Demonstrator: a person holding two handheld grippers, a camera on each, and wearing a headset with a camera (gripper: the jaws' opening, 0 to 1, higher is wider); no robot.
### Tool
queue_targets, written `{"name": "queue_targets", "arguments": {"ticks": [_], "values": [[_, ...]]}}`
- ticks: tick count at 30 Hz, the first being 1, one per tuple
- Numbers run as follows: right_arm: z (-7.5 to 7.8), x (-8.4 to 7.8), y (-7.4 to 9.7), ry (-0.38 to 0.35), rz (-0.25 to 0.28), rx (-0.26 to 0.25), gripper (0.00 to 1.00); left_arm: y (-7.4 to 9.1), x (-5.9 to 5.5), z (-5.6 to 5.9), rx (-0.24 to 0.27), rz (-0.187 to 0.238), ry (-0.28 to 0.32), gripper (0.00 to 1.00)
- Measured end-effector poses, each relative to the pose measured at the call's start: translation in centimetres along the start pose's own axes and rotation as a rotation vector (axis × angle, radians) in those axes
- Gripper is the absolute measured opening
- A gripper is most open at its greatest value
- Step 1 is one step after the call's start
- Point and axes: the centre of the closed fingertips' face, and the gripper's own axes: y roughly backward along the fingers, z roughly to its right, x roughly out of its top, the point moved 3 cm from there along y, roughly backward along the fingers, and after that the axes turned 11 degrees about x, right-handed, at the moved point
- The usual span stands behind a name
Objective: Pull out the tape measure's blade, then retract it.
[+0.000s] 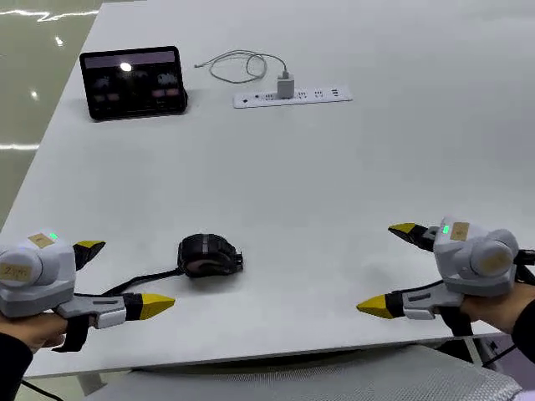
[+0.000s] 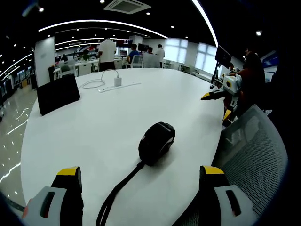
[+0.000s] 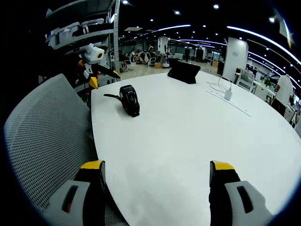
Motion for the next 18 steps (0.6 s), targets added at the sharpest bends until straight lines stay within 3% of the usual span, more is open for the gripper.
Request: {"name": "queue_targets", "arguments": {"ticks": [4,9,13,18], "values": [[0.4,-0.8,1.4,-0.014,0.004,-0.022,0.94,1.1,-0.1,-0.6,0.000,0.011,0.025,1.00],[1.0,-2.2,2.9,-0.046,-0.003,-0.061,1.00,1.4,-0.8,-1.4,0.030,-0.006,0.018,1.00],[1.2,-3.5,3.9,-0.065,-0.026,-0.084,1.00,1.5,-0.9,-1.4,0.030,-0.005,0.030,1.00],[0.9,-3.9,4.5,-0.089,-0.041,-0.098,1.00,1.5,-0.9,-1.5,0.038,-0.001,0.037,1.00]]}}
